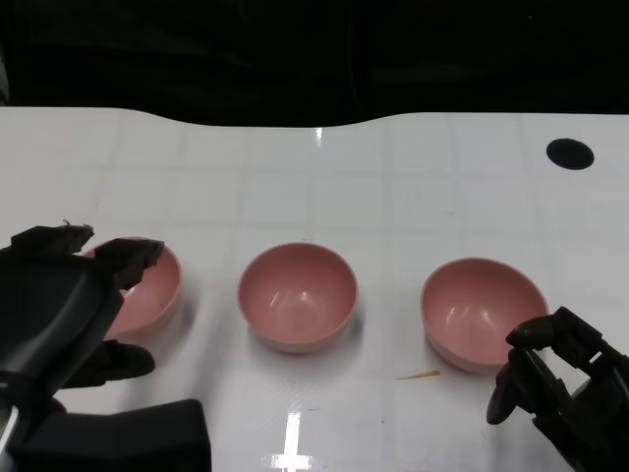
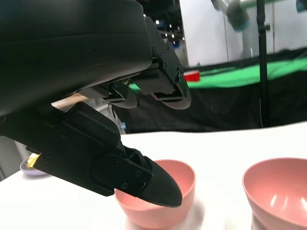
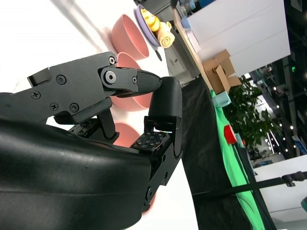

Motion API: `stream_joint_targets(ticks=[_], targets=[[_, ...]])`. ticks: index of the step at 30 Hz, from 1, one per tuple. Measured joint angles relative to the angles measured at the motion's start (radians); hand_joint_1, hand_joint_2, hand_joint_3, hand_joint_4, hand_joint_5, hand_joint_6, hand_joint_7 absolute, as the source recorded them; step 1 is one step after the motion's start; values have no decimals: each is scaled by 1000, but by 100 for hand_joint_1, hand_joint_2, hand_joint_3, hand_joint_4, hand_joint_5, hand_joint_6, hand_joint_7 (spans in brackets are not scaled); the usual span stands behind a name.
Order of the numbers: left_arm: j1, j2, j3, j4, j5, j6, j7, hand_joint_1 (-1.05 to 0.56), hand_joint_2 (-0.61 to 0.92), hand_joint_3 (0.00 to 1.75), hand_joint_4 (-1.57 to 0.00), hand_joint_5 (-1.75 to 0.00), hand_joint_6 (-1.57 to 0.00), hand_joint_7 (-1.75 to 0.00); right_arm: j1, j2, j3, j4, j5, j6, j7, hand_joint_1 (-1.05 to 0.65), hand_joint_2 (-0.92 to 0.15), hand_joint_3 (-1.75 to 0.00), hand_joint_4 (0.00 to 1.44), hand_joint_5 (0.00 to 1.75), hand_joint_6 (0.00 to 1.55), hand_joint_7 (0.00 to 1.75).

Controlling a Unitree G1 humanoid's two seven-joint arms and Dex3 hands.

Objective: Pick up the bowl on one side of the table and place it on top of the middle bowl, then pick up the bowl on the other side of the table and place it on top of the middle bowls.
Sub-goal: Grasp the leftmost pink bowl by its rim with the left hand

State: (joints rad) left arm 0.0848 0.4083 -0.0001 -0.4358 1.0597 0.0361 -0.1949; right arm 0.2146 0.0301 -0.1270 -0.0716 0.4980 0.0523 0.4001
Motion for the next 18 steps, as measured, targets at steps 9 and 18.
stream_joint_targets(ticks=[9, 18], targets=[[-57, 15, -41, 108, -41, -1, -5, -86, 92, 6, -53, 0, -60, 0, -5, 0, -2, 6, 3, -6, 5, -14, -82, -53, 84, 163, 81, 128], [-122, 56, -62, 242, -109, -39, 11, -85, 92, 9, -54, -1, -62, -1, -1, 0, -1, -1, 3, 0, 0, -13, -81, -54, 84, 165, 80, 130]])
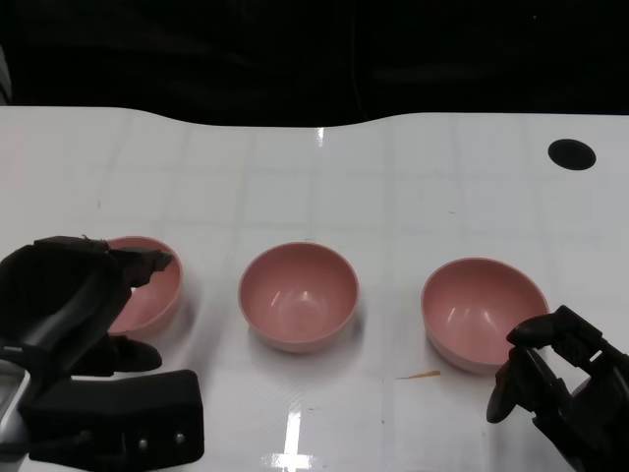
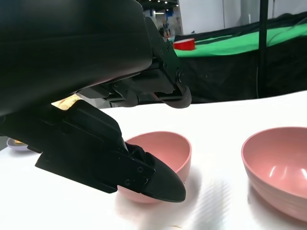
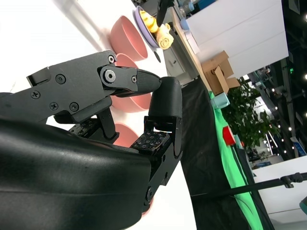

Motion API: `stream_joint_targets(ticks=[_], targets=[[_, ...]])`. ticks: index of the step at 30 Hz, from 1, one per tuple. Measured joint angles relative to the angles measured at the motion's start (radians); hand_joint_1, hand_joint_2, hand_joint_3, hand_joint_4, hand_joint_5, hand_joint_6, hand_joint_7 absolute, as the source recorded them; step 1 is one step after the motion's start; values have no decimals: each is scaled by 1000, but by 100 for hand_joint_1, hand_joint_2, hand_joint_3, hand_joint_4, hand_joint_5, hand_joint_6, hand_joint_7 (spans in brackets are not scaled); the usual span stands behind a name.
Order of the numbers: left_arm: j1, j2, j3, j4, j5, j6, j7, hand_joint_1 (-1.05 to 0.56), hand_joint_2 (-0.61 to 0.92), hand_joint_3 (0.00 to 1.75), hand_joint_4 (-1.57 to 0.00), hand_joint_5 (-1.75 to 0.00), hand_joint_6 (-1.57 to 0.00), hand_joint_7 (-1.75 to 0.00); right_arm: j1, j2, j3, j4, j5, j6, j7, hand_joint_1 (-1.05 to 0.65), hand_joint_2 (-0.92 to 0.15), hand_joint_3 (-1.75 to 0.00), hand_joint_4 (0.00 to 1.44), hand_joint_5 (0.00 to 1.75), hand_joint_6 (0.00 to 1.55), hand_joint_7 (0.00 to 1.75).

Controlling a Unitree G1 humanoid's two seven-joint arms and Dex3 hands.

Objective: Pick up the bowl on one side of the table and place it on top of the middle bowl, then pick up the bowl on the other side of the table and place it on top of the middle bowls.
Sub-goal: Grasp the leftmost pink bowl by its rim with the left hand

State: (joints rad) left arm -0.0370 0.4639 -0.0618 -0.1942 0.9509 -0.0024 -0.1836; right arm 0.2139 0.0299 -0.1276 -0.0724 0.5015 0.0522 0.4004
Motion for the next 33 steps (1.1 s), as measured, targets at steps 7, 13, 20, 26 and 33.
stream_joint_targets(ticks=[7, 13, 20, 26, 33], targets=[[-39, 29, -19, 96, -35, -21, 15, -83, 92, 10, -54, 0, -63, -1, 0, 0, -1, 4, -4, -8, 0, -14, -80, -53, 85, 161, 81, 126], [-82, 42, -44, 176, -53, -23, 23, -82, 92, 10, -54, 0, -62, 0, -1, 0, 0, 4, -6, -9, -1, -14, -81, -53, 85, 161, 81, 126], [-150, 60, -79, 274, -62, -30, 47, -83, 92, 11, -55, 0, -63, -1, -1, 1, 1, 4, -5, -9, -3, -13, -83, -53, 85, 162, 81, 128], [-198, 69, -130, 386, -63, -64, 84, -84, 92, 14, -55, 0, -63, 0, -1, 2, 2, 5, -7, -12, -5, -14, -82, -53, 84, 163, 79, 129], [-248, 65, -177, 475, -73, -77, 111, -85, 92, 17, -55, 0, -64, -1, -2, 2, 3, 5, -6, -12, -5, -14, -81, -53, 84, 162, 80, 128]])
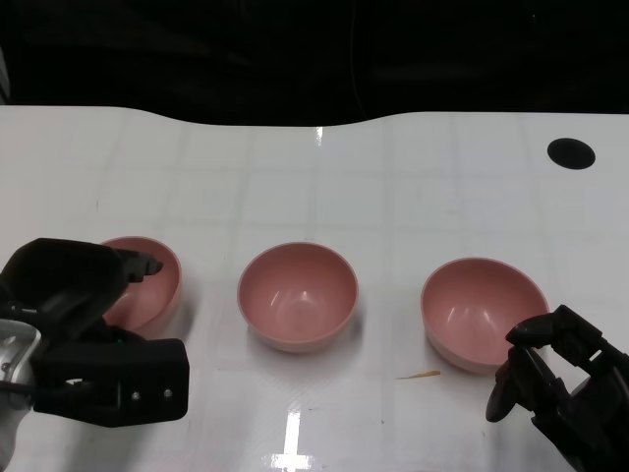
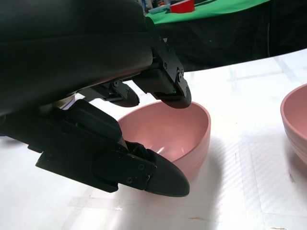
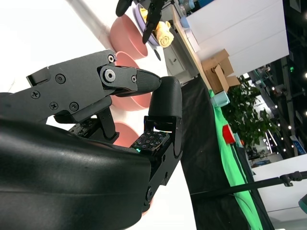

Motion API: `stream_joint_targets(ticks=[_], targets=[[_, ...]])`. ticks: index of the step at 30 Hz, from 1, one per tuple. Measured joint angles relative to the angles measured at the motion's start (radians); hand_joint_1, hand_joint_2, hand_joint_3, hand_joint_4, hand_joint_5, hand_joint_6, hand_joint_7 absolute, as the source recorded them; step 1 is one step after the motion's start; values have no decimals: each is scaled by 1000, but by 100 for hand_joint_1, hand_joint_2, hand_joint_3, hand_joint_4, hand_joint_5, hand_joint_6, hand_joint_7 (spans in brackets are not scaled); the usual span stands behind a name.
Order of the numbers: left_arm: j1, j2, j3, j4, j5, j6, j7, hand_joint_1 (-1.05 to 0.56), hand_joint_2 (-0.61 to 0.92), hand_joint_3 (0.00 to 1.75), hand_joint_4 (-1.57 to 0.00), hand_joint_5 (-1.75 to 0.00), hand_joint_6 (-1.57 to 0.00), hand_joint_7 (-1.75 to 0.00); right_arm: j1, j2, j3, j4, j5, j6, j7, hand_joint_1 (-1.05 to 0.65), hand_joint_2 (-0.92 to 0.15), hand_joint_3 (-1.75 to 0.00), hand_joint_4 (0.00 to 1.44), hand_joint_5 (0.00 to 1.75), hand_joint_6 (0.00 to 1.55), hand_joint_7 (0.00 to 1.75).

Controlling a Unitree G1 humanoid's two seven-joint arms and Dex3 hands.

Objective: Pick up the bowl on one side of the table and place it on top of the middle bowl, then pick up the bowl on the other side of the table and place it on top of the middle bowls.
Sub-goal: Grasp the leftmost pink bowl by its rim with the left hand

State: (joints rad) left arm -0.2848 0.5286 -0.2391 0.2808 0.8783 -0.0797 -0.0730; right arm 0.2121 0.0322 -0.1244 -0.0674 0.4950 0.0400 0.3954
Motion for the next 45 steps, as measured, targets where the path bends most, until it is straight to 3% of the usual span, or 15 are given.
stream_joint_targets(ticks=[22, 38, 41, 43, 44, 45], targets=[[-94, -46, -126, 295, -47, -52, 117, -76, 92, 17, -60, -1, -68, -1, 11, 4, 8, -13, -9, -1, -9, -15, -84, -50, 83, 165, 79, 132], [-150, -45, -168, 386, -59, -73, 142, -67, 92, 16, -63, -1, -70, -1, 17, 12, 10, -21, -9, -1, -10, -16, -83, -49, 85, 162, 81, 128], [-159, -45, -174, 399, -60, -72, 145, -58, 92, 16, -67, -2, -73, -2, 19, 13, 11, -23, -13, -1, -10, -15, -84, -50, 84, 163, 80, 129], [-167, -48, -180, 418, -61, -74, 163, -45, 92, 21, -78, -6, -80, -4, 19, 14, 11, -25, -13, -1, -10, -14, -83, -51, 84, 163, 80, 129], [-170, -50, -184, 428, -61, -75, 177, -40, 92, 24, -84, -7, -84, -5, 19, 15, 11, -25, -13, -2, -9, -15, -83, -51, 84, 163, 80, 129], [-172, -52, -186, 437, -61, -77, 192, -35, 92, 26, -103, -16, -100, -12, 19, 16, 11, -25, -13, -3, -9, -15, -82, -51, 85, 162, 81, 128]])
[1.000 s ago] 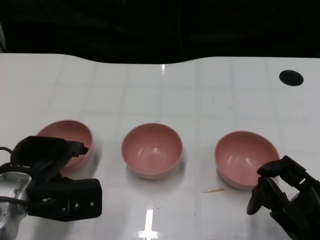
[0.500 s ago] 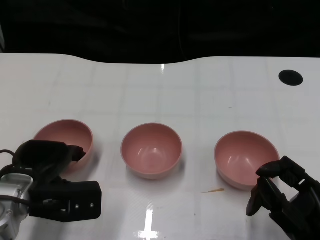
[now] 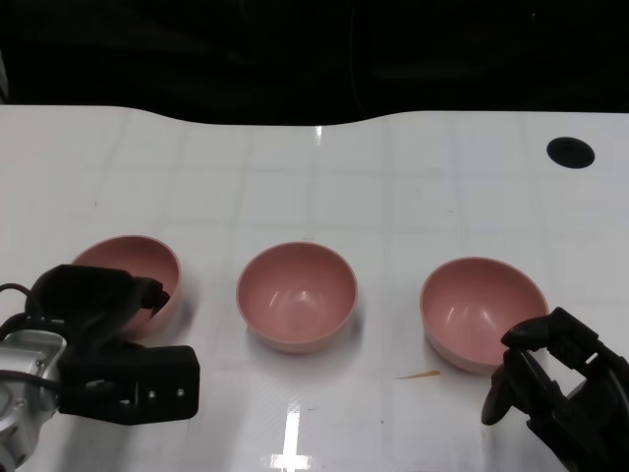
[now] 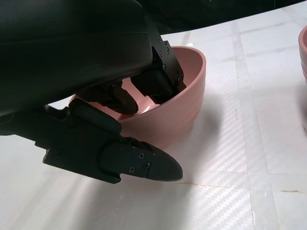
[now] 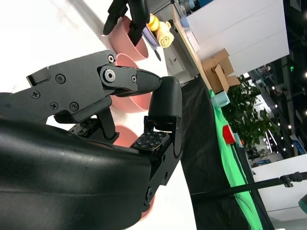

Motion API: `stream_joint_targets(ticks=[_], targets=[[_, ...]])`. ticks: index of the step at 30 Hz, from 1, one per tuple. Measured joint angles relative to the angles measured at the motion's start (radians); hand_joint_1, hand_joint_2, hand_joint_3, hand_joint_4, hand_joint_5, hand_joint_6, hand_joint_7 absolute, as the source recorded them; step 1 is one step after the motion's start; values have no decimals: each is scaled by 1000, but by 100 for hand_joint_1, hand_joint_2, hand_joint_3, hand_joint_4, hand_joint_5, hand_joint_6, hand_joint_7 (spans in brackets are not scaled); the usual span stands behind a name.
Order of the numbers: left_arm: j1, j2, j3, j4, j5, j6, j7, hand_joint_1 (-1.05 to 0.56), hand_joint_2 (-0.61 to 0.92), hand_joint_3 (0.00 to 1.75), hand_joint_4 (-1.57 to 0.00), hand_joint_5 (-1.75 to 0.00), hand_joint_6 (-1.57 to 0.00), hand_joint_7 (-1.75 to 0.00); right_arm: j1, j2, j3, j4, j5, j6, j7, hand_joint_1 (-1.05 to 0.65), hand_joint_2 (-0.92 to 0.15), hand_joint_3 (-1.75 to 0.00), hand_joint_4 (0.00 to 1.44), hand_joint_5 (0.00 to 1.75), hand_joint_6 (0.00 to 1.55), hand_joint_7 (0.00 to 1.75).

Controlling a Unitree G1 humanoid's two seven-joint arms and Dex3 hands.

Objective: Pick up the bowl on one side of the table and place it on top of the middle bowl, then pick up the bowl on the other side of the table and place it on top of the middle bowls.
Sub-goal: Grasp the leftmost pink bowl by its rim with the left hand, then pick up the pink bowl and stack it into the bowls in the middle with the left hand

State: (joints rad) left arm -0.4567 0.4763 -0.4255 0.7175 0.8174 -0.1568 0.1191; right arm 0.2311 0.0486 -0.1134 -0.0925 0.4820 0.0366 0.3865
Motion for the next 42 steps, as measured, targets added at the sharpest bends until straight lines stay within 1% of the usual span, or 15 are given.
stream_joint_targets(ticks=[2, 4, 6, 10, 15, 20, 24, 25, 26, 27, 28, 31, 33, 38, 42], targets=[[-2, -8, 3, 14, -11, -6, 33, -31, 92, 28, -84, -86, -97, -44, 1, 3, 0, 0, 0, 0, -1, -16, -82, -51, 86, 161, 82, 128], [-8, -20, 12, 21, -36, -4, 43, -30, 92, 31, -74, -104, -91, -59, 1, 3, 0, -1, 0, 0, -1, -15, -82, -51, 86, 161, 82, 127], [-11, -22, 17, 21, -58, -3, 34, -23, 92, 30, -89, -68, -96, -33, 1, 3, 0, -2, 0, 0, -1, -14, -83, -52, 85, 162, 81, 128], [-12, -22, 29, 11, -105, -7, 0, -14, 92, 27, -98, -23, -93, -7, 1, 3, -1, -3, 0, 0, -1, -14, -82, -53, 84, 163, 80, 129], [-4, -21, 31, -14, -129, -10, -35, -12, 92, 25, -99, -12, -93, -3, 1, 3, -1, -4, -2, 0, -1, -15, -81, -53, 83, 164, 80, 130], [11, -20, 33, -55, -148, -13, -58, -13, 92, 24, -112, -17, -102, -7, 0, 3, -3, -3, -3, 0, 0, -15, -80, -52, 84, 163, 81, 129], [25, -6, 44, -129, -163, -7, -105, -11, 92, 30, -111, -17, -103, -6, -2, 3, -4, -1, -4, 0, -1, -14, -81, -54, 84, 163, 81, 129], [26, 2, 50, -153, -167, -5, -118, -10, 92, 33, -108, -37, -107, -12, -3, 3, -4, 0, -5, 0, -1, -14, -81, -54, 84, 163, 81, 129], [27, 11, 56, -174, -170, -6, -129, -9, 92, 34, -97, -69, -106, -27, -4, 3, -4, 2, -5, 0, -1, -14, -81, -54, 84, 163, 81, 129], [27, 19, 63, -193, -173, -7, -139, -9, 92, 36, -82, -108, -88, -73, -5, 3, -4, 4, -6, 0, -1, -14, -81, -54, 84, 163, 80, 129], [28, 26, 72, -213, -179, -7, -153, -9, 92, 37, -73, -135, -73, -109, -6, 3, -5, 5, -6, 0, -1, -14, -81, -55, 84, 163, 80, 129], [31, 49, 91, -293, -200, 3, -214, -10, 92, 39, -63, -166, -55, -150, -6, 3, -6, 6, -4, 0, -1, -13, -81, -55, 84, 163, 81, 128], [34, 65, 104, -368, -206, 25, -272, -9, 92, 39, -62, -172, -52, -156, -7, 3, -7, 6, -2, 0, 0, -13, -81, -56, 84, 163, 81, 128], [33, 87, 142, -510, -207, 59, -350, -8, 92, 34, -64, -165, -55, -151, -11, 3, -8, 11, -3, 0, 3, -13, -80, -57, 84, 163, 81, 129], [35, 94, 162, -618, -224, 97, -435, -10, 92, 32, -59, -173, -55, -149, -13, 3, -10, 15, -1, 0, 6, -13, -80, -56, 84, 161, 81, 127]])
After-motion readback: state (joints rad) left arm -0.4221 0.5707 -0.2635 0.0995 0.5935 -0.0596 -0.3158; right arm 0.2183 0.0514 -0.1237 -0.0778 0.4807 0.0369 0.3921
